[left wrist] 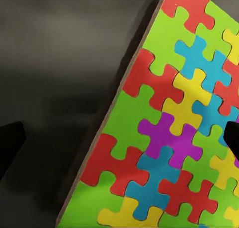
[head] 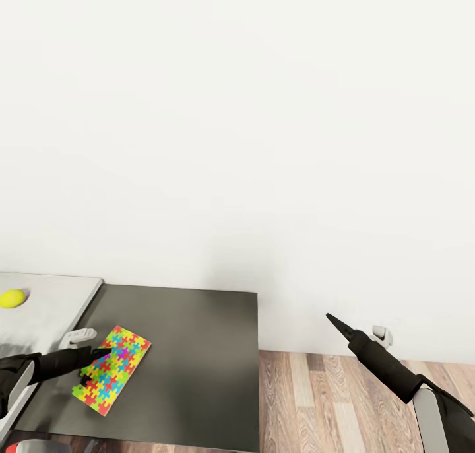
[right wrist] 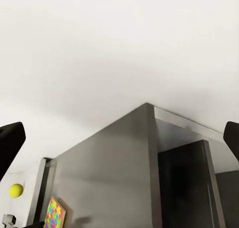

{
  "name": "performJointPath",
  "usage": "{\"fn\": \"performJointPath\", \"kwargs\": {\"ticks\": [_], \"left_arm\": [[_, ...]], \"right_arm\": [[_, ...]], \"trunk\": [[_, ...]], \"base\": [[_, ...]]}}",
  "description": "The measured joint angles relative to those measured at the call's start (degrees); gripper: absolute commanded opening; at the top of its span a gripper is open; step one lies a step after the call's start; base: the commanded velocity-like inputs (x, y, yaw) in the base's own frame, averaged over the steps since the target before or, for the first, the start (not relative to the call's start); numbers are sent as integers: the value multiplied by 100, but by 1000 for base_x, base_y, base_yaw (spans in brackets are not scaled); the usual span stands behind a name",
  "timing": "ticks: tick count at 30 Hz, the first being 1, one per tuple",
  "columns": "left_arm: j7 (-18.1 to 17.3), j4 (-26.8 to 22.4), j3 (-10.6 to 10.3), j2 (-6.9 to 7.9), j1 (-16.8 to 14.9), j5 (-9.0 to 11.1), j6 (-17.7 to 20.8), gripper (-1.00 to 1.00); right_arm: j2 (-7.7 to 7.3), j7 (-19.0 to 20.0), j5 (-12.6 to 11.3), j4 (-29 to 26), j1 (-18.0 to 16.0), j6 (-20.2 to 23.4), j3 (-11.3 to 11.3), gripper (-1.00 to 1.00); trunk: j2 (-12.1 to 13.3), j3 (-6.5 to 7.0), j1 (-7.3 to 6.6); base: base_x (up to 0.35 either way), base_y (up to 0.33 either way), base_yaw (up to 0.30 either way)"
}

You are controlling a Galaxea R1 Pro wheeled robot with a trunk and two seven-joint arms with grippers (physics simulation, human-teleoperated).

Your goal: Put all the toys in the child's room - the three board games (two on the bed and one on the table), the two jigsaw puzzles on the table, and the tennis ball on the table - inside the toy box on the table in the child's room.

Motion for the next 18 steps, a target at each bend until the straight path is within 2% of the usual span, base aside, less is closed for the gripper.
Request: {"fn": "performJointPath", "kwargs": {"ticks": [6, 12, 18], "left_arm": [[1, -10, 20, -44, 0, -14, -142, 100], [-33, -14, 22, -67, -1, 30, -146, 100], [-32, -13, 19, -65, -1, 15, -151, 100]], "right_arm": [[-1, 0, 0, 0, 0, 0, 0, 100], [-1, 0, 1, -1, 0, 0, 0, 100], [0, 0, 0, 0, 0, 0, 0, 100]], "trunk": [[3, -1, 2], [4, 0, 3], [3, -1, 2]], "base": [[0, -18, 0], [0, -173, 0], [0, -40, 0]]}}
